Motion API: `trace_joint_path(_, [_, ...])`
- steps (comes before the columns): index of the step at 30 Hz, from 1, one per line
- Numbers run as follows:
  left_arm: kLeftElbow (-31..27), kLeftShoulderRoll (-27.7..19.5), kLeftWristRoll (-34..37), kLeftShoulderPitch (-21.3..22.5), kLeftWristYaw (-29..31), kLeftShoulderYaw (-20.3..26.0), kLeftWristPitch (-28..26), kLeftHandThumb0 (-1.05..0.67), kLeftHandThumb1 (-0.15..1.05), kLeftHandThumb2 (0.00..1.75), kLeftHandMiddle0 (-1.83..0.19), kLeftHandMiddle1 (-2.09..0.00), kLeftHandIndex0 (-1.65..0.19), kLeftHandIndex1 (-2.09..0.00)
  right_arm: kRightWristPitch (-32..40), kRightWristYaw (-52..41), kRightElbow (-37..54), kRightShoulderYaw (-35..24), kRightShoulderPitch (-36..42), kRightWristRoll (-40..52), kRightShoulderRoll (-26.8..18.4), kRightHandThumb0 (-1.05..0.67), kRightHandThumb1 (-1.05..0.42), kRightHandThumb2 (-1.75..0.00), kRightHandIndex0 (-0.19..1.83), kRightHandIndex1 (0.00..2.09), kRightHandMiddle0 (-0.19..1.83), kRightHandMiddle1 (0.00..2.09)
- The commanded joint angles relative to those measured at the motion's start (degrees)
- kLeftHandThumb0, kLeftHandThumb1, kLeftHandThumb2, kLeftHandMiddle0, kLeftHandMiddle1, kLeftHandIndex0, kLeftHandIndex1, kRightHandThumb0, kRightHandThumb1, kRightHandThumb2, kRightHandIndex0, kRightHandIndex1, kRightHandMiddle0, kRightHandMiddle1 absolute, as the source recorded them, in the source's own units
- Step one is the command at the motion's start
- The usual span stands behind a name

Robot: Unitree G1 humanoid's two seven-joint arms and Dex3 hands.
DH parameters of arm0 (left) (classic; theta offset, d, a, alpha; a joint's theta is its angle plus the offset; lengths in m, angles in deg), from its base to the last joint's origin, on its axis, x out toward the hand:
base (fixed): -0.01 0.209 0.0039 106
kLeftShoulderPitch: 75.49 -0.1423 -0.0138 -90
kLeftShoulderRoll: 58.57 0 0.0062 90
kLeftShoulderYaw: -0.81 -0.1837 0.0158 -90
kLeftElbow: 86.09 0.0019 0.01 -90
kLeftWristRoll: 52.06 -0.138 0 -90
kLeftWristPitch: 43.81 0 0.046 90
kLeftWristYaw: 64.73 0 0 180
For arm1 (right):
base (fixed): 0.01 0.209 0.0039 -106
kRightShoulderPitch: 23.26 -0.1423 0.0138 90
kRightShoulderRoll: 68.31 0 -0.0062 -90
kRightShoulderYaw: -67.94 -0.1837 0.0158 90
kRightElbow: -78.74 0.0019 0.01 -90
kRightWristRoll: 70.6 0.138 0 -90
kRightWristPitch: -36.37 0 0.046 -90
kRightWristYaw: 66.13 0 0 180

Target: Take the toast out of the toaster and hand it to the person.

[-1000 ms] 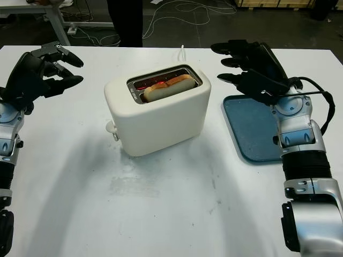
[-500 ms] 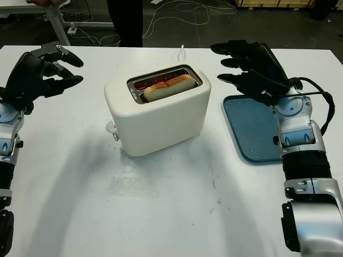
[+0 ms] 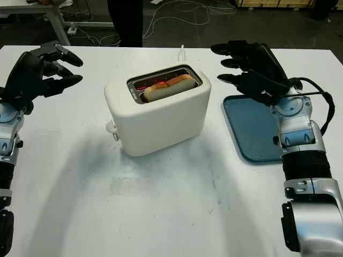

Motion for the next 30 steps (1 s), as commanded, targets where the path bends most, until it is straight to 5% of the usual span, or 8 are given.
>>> trace_joint_path(1, [-0.19,-0.41,-0.32,-0.17,-0.11,0.0,0.55,-1.05,0.92,0.12,-0.47,-1.33,-0.42,-1.22,-0.8,0.26,-0.08,-0.13,-0.19,0.05,-0.02,-0.09,-0.92,-0.03,0.79,0.01,0.71,0.0])
trace_joint_path(30, [-0.34,-0.17,0.44,-0.34,-0.17,0.43,0.27,-1.05,0.92,0.07,-0.47,-1.35,-0.43,-1.22,-0.22,0.21,0.09,-0.36,-0.01,0.44,0.21,-0.09,-0.92,-0.03,0.78,0.0,0.69,0.0])
